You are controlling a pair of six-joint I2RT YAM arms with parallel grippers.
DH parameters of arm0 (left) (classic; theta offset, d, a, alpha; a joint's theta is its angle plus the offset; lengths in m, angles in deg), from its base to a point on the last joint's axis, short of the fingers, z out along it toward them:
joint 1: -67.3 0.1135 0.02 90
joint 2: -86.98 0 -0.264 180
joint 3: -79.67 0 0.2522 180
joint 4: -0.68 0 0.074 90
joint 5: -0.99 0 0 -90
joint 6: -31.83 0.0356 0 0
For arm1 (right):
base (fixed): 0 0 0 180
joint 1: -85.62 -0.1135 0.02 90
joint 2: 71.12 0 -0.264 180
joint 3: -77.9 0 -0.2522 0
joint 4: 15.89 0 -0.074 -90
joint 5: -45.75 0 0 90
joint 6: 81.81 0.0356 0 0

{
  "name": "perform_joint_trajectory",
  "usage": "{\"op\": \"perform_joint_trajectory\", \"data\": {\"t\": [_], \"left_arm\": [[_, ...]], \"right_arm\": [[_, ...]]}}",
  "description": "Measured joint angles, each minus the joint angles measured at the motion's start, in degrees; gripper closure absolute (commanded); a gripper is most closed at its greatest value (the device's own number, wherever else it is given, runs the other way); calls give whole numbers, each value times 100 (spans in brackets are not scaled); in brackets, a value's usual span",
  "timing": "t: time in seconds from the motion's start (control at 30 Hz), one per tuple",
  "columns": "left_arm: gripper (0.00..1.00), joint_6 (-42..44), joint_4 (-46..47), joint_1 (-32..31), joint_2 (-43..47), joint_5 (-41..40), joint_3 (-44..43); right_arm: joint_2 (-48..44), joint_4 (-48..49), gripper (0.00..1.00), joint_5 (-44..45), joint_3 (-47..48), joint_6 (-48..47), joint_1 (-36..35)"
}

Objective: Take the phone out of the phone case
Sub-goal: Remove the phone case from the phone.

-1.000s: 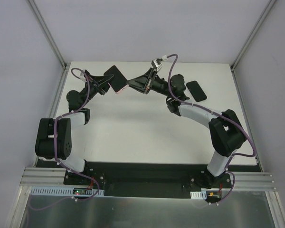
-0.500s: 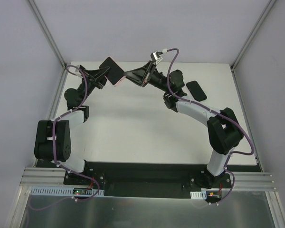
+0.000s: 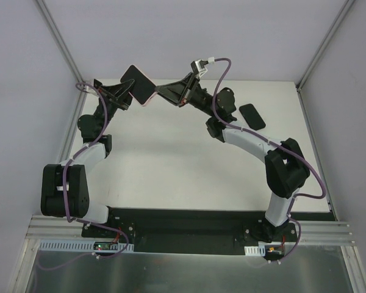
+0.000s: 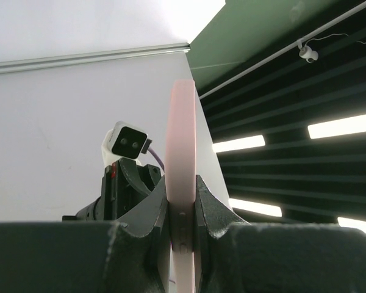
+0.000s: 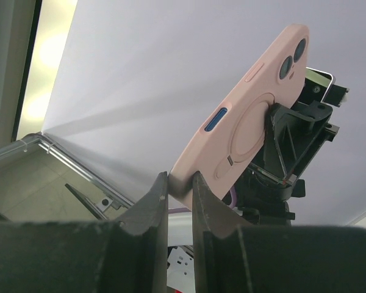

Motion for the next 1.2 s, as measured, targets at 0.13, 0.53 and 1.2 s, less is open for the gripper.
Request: {"op": "perform_joint_trajectory", "data": {"t": [0.13, 0.53, 1.2], "left_arm": [[100, 0, 0, 0, 13, -46, 0], [100, -2, -94, 9, 68, -422, 0], [100, 0, -284, 13, 365, -883, -319]], "right_arm": [[22, 15, 99, 59, 28, 48, -15], [463, 201, 99, 404, 520, 299, -103], [1241, 686, 99, 424, 1788, 935, -188]]}}
